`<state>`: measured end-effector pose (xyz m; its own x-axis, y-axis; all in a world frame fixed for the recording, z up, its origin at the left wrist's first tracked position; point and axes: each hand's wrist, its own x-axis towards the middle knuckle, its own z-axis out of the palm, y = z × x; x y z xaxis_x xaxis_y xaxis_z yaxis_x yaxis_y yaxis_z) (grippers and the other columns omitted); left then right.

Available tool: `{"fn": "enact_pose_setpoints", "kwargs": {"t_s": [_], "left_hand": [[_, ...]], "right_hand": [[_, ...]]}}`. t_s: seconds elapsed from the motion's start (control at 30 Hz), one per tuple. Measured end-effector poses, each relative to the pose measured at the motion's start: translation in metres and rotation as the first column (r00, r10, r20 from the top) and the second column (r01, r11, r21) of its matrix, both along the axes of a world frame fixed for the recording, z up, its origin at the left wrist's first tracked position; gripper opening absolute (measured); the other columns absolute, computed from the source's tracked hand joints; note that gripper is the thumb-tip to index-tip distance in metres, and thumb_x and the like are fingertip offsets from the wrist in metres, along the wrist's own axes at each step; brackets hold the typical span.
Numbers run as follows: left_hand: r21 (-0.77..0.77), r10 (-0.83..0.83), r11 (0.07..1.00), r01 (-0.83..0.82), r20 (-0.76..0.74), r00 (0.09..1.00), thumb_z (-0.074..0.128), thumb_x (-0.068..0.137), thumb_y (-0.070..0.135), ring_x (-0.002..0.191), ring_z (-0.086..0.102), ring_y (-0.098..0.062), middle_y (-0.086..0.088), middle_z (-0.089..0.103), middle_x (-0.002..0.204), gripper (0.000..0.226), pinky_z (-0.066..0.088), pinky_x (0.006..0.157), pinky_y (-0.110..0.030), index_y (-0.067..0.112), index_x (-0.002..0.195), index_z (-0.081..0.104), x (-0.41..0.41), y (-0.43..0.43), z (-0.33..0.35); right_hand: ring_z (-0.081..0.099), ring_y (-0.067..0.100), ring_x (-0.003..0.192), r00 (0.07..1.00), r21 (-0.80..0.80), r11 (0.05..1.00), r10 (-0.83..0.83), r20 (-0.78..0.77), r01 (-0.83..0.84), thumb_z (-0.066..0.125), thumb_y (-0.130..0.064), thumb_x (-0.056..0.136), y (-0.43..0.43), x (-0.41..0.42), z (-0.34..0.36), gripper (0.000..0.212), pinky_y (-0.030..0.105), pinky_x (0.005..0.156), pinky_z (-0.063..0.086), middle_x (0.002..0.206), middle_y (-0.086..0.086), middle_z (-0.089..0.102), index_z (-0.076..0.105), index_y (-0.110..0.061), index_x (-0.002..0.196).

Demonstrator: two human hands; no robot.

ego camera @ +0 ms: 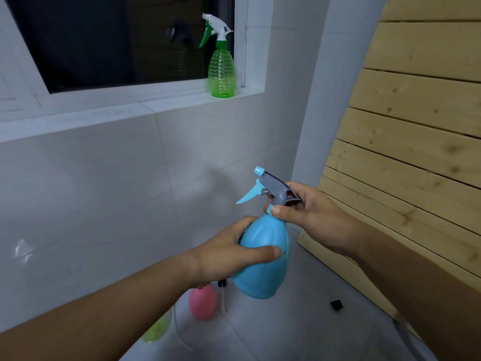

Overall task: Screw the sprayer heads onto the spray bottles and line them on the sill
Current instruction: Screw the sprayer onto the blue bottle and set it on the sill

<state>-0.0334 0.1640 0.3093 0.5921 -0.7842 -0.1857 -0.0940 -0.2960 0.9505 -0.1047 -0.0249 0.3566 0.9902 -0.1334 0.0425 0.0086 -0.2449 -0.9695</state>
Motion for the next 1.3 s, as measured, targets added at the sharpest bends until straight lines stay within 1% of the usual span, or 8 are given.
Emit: {"fn": "enact_pose_setpoints", "kwargs": {"t_s": [0.27, 0.43, 0.57, 0.67, 0.87, 1.03, 1.2, 1.3], "left_hand": [[0.050, -0.016, 0.998, 0.024, -0.163, 0.986, 0.082, 0.082, 0.041, 0.101, 0.074, -0.013, 0.002, 0.073, 0.122, 0.062, 0.058, 0.065, -0.024, 0.036, 0.136, 0.052, -0.002, -0.004, 0.006], [0.043, -0.002, 0.999, 0.017, -0.316, 0.949, 0.085, 0.076, 0.028, 0.104, 0.076, -0.025, -0.008, 0.073, 0.123, 0.064, 0.061, 0.074, -0.039, 0.034, 0.132, 0.055, 0.005, -0.001, 0.003], [0.065, 0.063, 0.997, -0.047, -0.286, 0.956, 0.094, 0.068, 0.036, 0.089, 0.076, -0.021, -0.006, 0.072, 0.119, 0.074, 0.056, 0.056, -0.028, 0.033, 0.127, 0.049, 0.001, -0.004, 0.001], [0.026, 0.023, 1.000, -0.016, -0.285, 0.958, 0.092, 0.057, 0.047, 0.099, 0.077, -0.026, -0.005, 0.075, 0.120, 0.087, 0.055, 0.062, -0.030, 0.036, 0.134, 0.056, -0.001, -0.006, 0.002], [-0.073, -0.034, 0.997, 0.006, -0.389, 0.921, 0.075, 0.083, 0.039, 0.123, 0.068, -0.037, -0.012, 0.073, 0.130, 0.048, 0.052, 0.102, -0.055, 0.029, 0.129, 0.065, -0.006, -0.007, -0.001], [-0.055, -0.021, 0.998, -0.003, -0.421, 0.907, 0.077, 0.077, 0.030, 0.120, 0.070, -0.027, -0.008, 0.071, 0.133, 0.062, 0.063, 0.077, -0.044, 0.029, 0.137, 0.061, 0.002, -0.001, 0.007], [0.070, 0.085, 0.995, -0.068, -0.284, 0.955, 0.094, 0.061, 0.049, 0.102, 0.078, -0.022, -0.001, 0.078, 0.116, 0.078, 0.060, 0.065, -0.032, 0.028, 0.129, 0.062, -0.002, -0.005, 0.003], [0.032, 0.048, 0.999, -0.039, -0.386, 0.921, 0.090, 0.071, 0.039, 0.092, 0.076, -0.020, -0.001, 0.080, 0.099, 0.049, 0.059, 0.063, -0.035, 0.021, 0.112, 0.069, -0.002, -0.005, 0.007]], "right_hand": [[0.070, 0.026, 0.102, 0.998, 0.062, 0.996, -0.069, 0.013, 0.068, 0.072, -0.013, 0.086, 0.000, 0.004, -0.005, 0.032, 0.043, 0.098, 0.055, 0.109, 0.016, 0.072, 0.067, -0.016, 0.117], [0.073, 0.026, 0.100, 0.996, 0.216, 0.972, -0.087, -0.019, 0.089, 0.071, -0.007, 0.085, 0.000, 0.001, -0.005, 0.029, 0.035, 0.088, 0.059, 0.106, 0.014, 0.077, 0.069, -0.014, 0.114], [0.074, 0.022, 0.095, 0.994, 0.246, 0.963, -0.106, -0.021, 0.108, 0.071, -0.008, 0.085, 0.003, 0.001, -0.008, 0.028, 0.031, 0.082, 0.060, 0.106, 0.013, 0.077, 0.070, -0.013, 0.113], [0.074, 0.021, 0.094, 0.993, 0.300, 0.946, -0.117, -0.025, 0.119, 0.071, -0.010, 0.086, 0.003, 0.002, -0.008, 0.028, 0.032, 0.082, 0.060, 0.104, 0.012, 0.077, 0.069, -0.009, 0.114], [0.072, 0.025, 0.089, 0.992, 0.295, 0.947, -0.124, -0.017, 0.123, 0.073, -0.009, 0.084, 0.009, 0.005, -0.012, 0.028, 0.041, 0.088, 0.058, 0.106, 0.022, 0.074, 0.069, -0.005, 0.111], [0.072, 0.023, 0.089, 0.988, 0.299, 0.942, -0.154, -0.016, 0.152, 0.073, -0.013, 0.085, 0.006, 0.005, -0.010, 0.024, 0.036, 0.081, 0.059, 0.104, 0.018, 0.075, 0.070, -0.007, 0.108], [0.074, 0.020, 0.088, 0.986, 0.289, 0.943, -0.159, -0.040, 0.164, 0.075, -0.012, 0.084, 0.008, 0.005, -0.013, 0.026, 0.031, 0.077, 0.060, 0.105, 0.016, 0.076, 0.071, -0.009, 0.109], [0.074, 0.019, 0.084, 0.988, 0.299, 0.942, -0.147, -0.041, 0.152, 0.075, -0.011, 0.083, 0.007, 0.003, -0.012, 0.026, 0.029, 0.073, 0.058, 0.100, 0.013, 0.077, 0.071, -0.009, 0.109]]}}
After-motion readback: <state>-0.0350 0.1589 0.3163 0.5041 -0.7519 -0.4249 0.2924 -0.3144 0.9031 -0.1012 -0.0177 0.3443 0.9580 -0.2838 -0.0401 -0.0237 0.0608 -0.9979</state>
